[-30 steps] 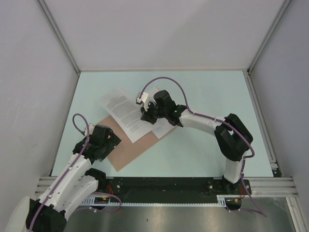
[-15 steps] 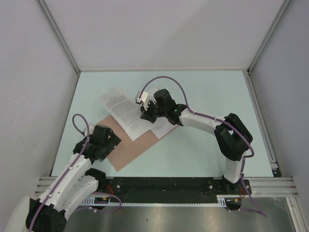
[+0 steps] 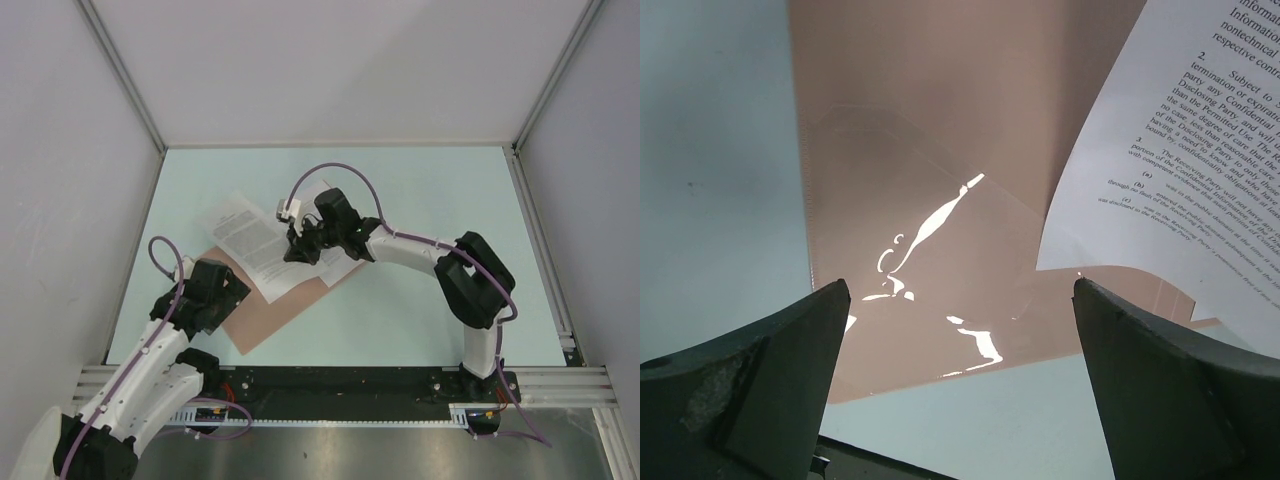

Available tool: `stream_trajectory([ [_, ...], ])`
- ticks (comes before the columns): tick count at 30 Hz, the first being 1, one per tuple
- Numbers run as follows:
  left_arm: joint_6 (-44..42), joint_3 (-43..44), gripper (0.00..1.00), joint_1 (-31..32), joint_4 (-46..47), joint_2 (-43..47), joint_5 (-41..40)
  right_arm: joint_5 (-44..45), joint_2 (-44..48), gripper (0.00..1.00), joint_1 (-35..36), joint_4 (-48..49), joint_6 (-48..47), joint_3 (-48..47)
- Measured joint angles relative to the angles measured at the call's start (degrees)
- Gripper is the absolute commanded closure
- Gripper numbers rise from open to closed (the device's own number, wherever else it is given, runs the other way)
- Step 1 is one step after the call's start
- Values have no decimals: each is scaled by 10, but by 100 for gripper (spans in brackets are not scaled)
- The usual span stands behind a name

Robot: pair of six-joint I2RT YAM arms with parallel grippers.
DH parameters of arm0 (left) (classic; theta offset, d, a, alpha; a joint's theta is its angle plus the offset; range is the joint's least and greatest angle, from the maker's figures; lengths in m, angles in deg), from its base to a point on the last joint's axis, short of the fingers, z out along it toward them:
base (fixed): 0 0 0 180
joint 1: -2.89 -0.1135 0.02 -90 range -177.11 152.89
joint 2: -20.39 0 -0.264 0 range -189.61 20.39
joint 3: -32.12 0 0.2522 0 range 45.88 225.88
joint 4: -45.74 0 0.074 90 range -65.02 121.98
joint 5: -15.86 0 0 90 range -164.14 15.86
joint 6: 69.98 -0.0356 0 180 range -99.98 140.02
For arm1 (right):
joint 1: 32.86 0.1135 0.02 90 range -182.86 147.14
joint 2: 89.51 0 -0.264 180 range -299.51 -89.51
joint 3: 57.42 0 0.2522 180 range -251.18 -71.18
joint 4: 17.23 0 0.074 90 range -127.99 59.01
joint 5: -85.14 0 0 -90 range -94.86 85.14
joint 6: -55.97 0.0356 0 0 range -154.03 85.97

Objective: Put the files into the folder

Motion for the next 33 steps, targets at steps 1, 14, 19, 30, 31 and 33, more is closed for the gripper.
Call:
stream_trajectory([
  [1, 0, 0, 0, 0, 0, 0, 0, -8, -3, 100, -1, 0, 4, 0],
  [14, 0, 0, 0, 0, 0, 0, 0, -81, -46, 100, -26, 38, 92, -5],
  [19, 0, 0, 0, 0, 1, 0, 0, -112, -99, 100, -41, 53, 129, -9],
  [30, -11, 2, 0, -10, 1, -25, -19, -143, -181, 74, -18, 102, 192, -43],
  [31, -20, 3, 0, -24, 3, -30, -17, -133, -181, 69, -15, 97, 194, -46],
  [33, -32, 5, 0, -59, 11, -37, -10, -115, -181, 63, -10, 90, 198, -49],
])
